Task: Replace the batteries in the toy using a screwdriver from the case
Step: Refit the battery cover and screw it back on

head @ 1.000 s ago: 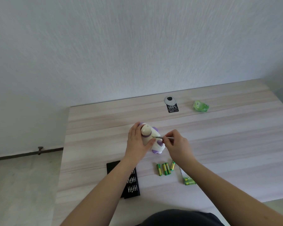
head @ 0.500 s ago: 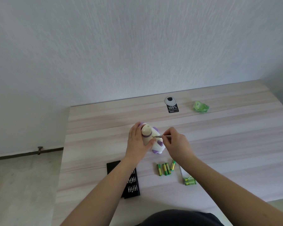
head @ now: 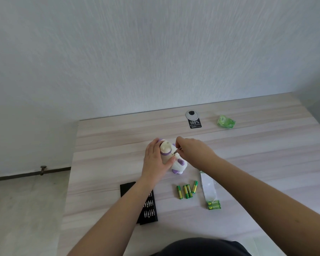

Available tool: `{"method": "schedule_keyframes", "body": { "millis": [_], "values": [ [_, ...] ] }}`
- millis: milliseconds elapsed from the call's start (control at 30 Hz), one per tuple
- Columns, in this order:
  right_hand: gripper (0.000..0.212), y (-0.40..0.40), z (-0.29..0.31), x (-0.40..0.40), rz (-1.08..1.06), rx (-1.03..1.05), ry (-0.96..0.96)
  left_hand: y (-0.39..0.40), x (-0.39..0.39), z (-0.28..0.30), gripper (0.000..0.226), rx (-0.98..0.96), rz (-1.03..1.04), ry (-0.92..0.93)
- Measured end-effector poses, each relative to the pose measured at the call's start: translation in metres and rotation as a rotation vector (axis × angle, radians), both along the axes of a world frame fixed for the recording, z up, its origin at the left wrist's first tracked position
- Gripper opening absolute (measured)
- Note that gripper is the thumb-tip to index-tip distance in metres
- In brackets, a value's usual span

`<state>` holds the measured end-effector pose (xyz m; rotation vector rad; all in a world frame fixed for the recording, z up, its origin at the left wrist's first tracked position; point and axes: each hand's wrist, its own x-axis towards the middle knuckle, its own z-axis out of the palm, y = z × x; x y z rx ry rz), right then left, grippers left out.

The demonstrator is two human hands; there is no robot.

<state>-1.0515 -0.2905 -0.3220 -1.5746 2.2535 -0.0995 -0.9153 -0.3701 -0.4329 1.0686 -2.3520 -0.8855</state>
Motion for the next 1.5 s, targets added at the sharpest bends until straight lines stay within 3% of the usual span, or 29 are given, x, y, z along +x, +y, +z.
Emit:
{"method": "schedule_keyframes", "body": {
  "millis": [300, 433, 700, 833, 933, 1033, 1133, 1300, 1400, 1500],
  "values": [
    [0.016, -0.015, -0.002, -0.01, 0.228, 0.04, 0.143, 0.011, -0.003, 0.0, 0.074, -0.038, 0.101, -0.003],
    [0.028, -0.022, -0.006, -0.009, 0.232, 0.084, 0.207, 0.017, -0.005, 0.003, 0.073, -0.083, 0.147, -0.001],
    [0.014, -0.031, 0.007, -0.006, 0.189, 0.173, 0.253, 0.009, -0.006, 0.004, 0.071, -0.194, 0.143, -0.008],
    [0.03, -0.03, 0.018, -0.005, 0.174, 0.186, 0.296, 0.005, -0.007, -0.004, 0.078, -0.132, 0.093, -0.002],
    [0.028, -0.028, 0.015, -0.007, 0.17, 0.175, 0.209, 0.007, -0.005, -0.006, 0.088, -0.04, 0.039, 0.041],
    [0.024, -0.026, 0.012, -0.008, 0.197, 0.158, 0.078, 0.004, -0.006, -0.003, 0.075, -0.011, 0.033, 0.081],
    [0.021, -0.027, 0.007, -0.009, 0.238, 0.159, 0.141, 0.0, -0.009, -0.001, 0.061, -0.013, 0.03, 0.092],
    [0.011, -0.032, 0.003, -0.002, 0.162, 0.204, 0.267, 0.0, -0.009, -0.005, 0.068, -0.016, 0.024, 0.067],
    [0.039, -0.031, 0.013, 0.0, 0.085, 0.2, 0.319, 0.002, -0.006, -0.004, 0.074, -0.011, 0.017, 0.056],
    [0.041, -0.026, 0.012, -0.004, 0.096, 0.189, 0.263, 0.006, -0.003, -0.004, 0.082, -0.013, 0.019, 0.033]
  ]
}}
